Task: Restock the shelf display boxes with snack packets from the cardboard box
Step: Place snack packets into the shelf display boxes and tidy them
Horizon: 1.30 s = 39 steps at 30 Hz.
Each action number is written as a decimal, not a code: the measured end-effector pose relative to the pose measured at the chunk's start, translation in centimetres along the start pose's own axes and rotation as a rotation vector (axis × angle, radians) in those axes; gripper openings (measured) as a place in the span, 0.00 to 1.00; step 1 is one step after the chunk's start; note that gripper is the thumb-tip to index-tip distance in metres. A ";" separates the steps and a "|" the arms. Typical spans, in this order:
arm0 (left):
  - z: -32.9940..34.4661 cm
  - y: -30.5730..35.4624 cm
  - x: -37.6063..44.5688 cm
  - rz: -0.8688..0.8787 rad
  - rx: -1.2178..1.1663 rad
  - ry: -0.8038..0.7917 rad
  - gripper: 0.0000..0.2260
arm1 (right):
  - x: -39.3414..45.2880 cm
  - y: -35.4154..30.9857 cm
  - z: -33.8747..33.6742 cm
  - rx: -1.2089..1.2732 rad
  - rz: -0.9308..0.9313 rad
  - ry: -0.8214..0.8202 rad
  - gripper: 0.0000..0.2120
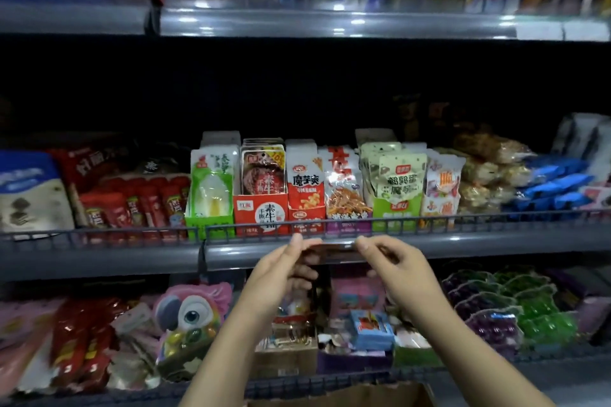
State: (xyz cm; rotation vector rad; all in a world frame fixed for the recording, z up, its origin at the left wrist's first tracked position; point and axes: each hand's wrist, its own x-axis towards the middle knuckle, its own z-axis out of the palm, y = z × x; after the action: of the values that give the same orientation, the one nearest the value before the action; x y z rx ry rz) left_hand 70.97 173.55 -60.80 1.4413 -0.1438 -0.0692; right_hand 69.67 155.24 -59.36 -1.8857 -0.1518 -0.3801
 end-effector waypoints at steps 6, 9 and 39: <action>-0.5 0.4 1.8 0.268 0.359 0.128 0.04 | 4.7 -2.6 0.7 -0.204 -0.037 -0.029 0.30; -1.4 0.7 3.1 0.344 0.370 0.278 0.07 | 7.1 -3.4 1.6 -0.312 -0.056 -0.068 0.22; -4.7 -1.6 9.6 0.473 0.983 0.549 0.29 | 26.6 -11.2 11.8 -0.746 -0.178 -0.226 0.16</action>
State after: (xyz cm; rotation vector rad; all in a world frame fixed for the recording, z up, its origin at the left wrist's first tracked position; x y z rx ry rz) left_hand 81.17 176.66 -62.43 2.2952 -0.0574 0.8895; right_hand 93.65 167.99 -44.04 -2.6636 -0.3694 -0.3704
